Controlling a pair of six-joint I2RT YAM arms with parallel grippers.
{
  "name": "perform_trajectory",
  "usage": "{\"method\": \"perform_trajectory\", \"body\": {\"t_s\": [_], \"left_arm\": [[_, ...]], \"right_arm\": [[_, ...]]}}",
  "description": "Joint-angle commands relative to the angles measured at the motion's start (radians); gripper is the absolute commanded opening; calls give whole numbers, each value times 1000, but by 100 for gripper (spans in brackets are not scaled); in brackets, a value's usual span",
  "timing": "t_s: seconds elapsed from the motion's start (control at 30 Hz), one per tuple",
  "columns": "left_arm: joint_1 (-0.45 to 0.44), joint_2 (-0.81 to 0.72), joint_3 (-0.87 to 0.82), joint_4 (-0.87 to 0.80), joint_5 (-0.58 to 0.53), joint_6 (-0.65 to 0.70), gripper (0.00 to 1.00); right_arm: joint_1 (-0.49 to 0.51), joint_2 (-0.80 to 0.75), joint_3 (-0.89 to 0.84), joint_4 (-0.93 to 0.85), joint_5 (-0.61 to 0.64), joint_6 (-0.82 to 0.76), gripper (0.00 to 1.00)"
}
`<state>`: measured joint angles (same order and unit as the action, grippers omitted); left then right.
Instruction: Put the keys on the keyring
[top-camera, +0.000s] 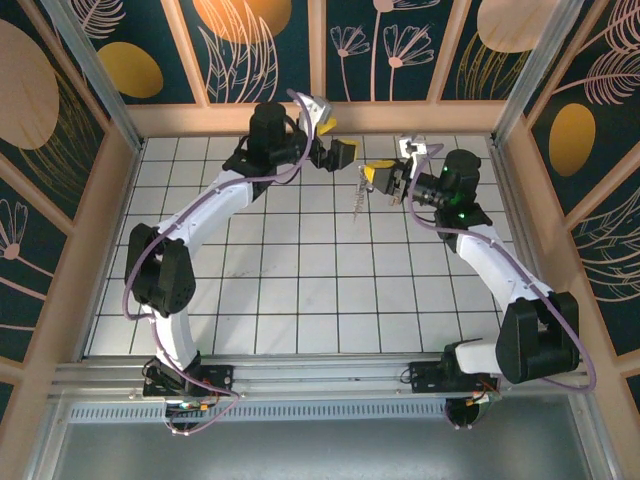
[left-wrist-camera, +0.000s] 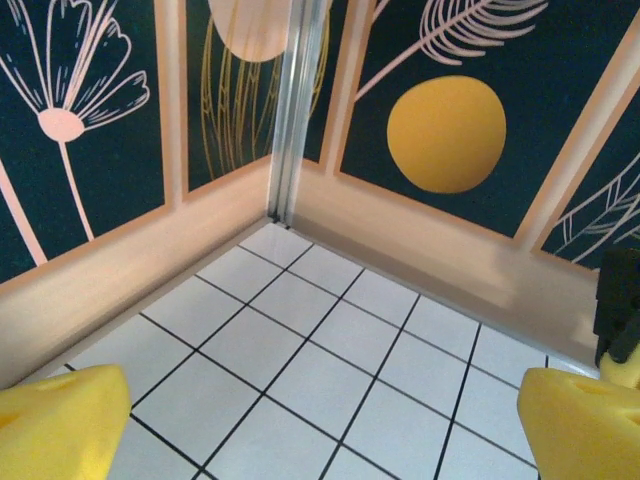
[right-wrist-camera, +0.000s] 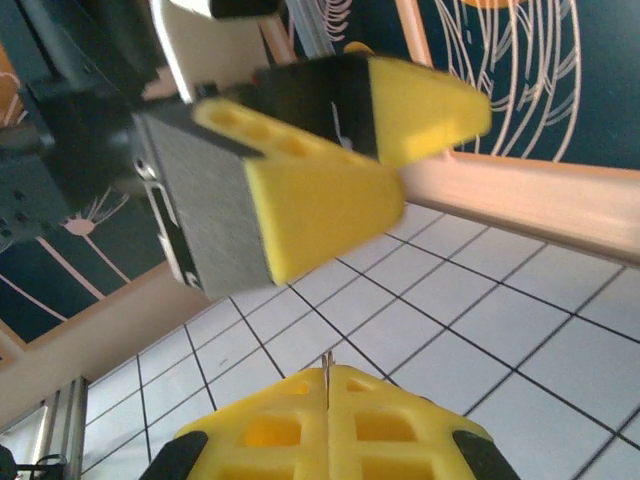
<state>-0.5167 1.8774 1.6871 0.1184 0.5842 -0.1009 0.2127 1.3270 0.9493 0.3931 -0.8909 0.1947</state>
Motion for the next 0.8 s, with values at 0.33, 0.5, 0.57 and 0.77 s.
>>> {"method": "perform_trajectory", "body": {"t_s": [0.33, 0.5, 0.57, 0.77], "left_arm": [[34, -48, -54, -53, 16, 136, 99], [35, -111, -145, 11, 153, 200, 99], [35, -111, -141, 3, 178, 205, 99], [40, -58, -79, -51, 313, 190, 99]], "right_arm": [[-42, -51, 91, -97, 18, -86, 0], [-42, -38, 127, -131, 3, -104, 0], [-41, -22, 155, -165, -7, -123, 0], [-41, 39, 251, -294, -37, -212, 0]]}}
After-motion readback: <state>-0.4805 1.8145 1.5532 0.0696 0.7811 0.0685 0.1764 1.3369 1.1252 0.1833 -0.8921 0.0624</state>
